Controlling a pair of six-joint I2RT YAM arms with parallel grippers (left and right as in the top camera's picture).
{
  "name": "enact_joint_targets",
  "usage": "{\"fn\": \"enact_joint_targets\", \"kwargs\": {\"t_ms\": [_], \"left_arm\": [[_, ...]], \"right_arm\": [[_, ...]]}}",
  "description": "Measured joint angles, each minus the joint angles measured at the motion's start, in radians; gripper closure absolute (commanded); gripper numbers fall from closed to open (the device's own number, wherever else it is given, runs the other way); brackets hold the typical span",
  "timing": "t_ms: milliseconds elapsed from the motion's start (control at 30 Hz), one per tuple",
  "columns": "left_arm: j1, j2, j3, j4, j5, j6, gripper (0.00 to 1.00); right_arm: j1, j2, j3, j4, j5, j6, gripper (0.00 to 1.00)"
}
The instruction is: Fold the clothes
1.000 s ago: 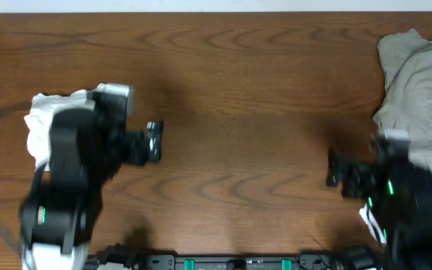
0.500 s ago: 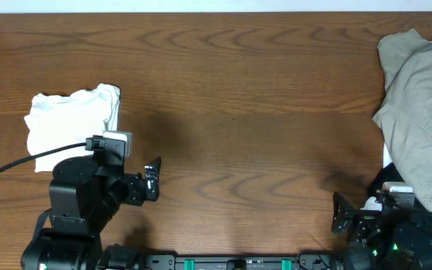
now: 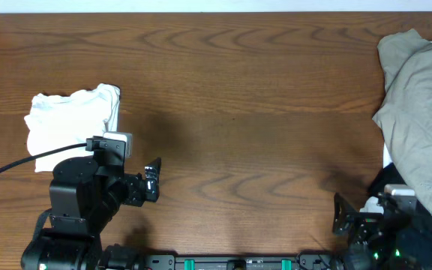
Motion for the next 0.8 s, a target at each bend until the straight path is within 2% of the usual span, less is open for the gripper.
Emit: {"fn": "enact_joint_targets", "kwargs": {"t_ms": [167, 367, 467, 800], "left_arm": [[0.000, 0.000, 0.000, 0.000, 0.000, 0.000, 0.02], [0.000, 0.000, 0.000, 0.000, 0.000, 0.000, 0.02], [0.000, 0.000, 0.000, 0.000, 0.000, 0.000, 0.02], [0.000, 0.000, 0.000, 0.000, 0.000, 0.000, 0.02]], "right_arm": [[-0.041, -0.089, -0.011, 0.026, 0.002, -0.006, 0.01], [-0.081, -0.142, -0.100, 0.168, 0.003, -0.085, 0.01], [-0.087, -0.142, -0.178, 0.310, 0.003, -0.121, 0.01], [-0.089, -0.140, -0.534, 0.954, 0.004, -0.159, 0.01]]}}
